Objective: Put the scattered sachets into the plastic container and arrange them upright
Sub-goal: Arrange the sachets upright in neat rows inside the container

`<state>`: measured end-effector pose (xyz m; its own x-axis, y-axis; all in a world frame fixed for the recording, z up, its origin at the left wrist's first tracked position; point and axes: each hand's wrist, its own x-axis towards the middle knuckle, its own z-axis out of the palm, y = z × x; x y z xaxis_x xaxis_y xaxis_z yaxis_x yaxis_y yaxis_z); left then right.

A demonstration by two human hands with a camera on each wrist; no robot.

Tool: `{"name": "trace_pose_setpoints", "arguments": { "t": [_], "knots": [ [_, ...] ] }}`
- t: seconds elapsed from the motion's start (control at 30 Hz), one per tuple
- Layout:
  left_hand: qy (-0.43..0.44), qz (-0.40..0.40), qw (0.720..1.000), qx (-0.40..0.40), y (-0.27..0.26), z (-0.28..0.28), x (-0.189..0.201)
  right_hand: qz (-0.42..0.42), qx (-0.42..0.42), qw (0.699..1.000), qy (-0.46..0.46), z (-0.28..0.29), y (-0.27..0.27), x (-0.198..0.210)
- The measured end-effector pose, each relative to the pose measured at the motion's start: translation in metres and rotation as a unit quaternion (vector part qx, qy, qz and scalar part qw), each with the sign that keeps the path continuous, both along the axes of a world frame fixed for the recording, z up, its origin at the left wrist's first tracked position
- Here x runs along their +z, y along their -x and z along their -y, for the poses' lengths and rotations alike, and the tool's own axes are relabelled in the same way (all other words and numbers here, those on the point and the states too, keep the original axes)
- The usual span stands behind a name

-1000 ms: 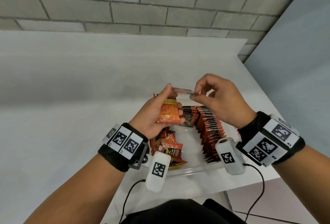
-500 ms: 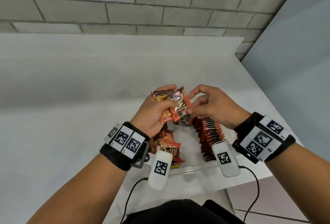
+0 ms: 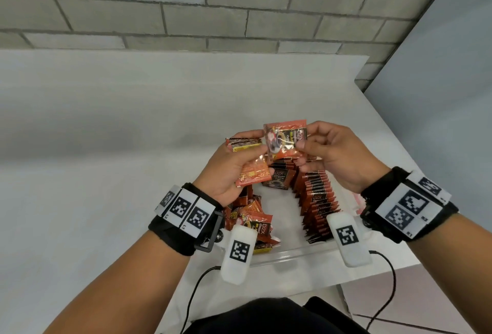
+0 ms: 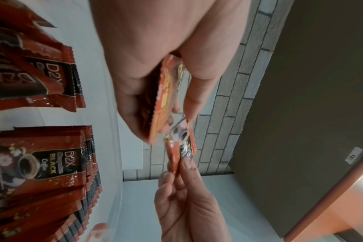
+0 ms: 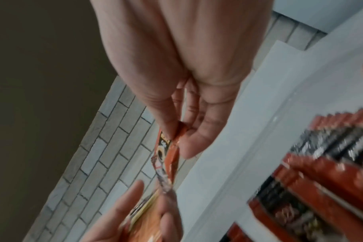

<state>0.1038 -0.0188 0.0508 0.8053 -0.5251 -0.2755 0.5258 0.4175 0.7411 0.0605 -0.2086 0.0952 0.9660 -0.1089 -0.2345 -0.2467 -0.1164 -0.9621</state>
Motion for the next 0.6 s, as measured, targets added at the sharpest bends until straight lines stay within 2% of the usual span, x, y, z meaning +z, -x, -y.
{"name": "trace_pose_setpoints", "arguments": {
  "t": [0.07, 0.13, 0.17, 0.27, 0.3, 0.4, 0.6],
  "knots": [
    [0.001, -0.028, 0.999, 0.026, -0.004, -0.003, 0.000, 0.019, -0.007, 0.998, 0.065, 0.007, -0.003, 0.003],
    [-0.006, -0.048, 0.998, 0.045, -0.008, -0.007, -0.002, 0.020, 0.021, 0.983, 0.181, 0.012, -0.004, 0.001],
    [-0.011, -0.054, 0.997, 0.050, -0.009, -0.008, -0.004, 0.019, 0.047, 0.965, 0.256, 0.014, -0.004, -0.001],
    [-0.018, -0.057, 0.997, 0.051, -0.010, -0.010, -0.006, 0.026, 0.161, 0.879, 0.447, 0.012, -0.004, -0.013],
    [-0.016, -0.056, 0.997, 0.050, -0.010, -0.010, -0.006, 0.021, 0.193, 0.860, 0.472, 0.009, -0.004, -0.018],
    [-0.011, -0.055, 0.997, 0.046, -0.010, -0.010, -0.006, -0.007, 0.245, 0.827, 0.506, 0.001, -0.007, -0.028],
    [-0.010, -0.056, 0.997, 0.047, -0.008, -0.012, -0.007, -0.042, 0.260, 0.780, 0.568, -0.006, -0.024, -0.031]
  ]
}}
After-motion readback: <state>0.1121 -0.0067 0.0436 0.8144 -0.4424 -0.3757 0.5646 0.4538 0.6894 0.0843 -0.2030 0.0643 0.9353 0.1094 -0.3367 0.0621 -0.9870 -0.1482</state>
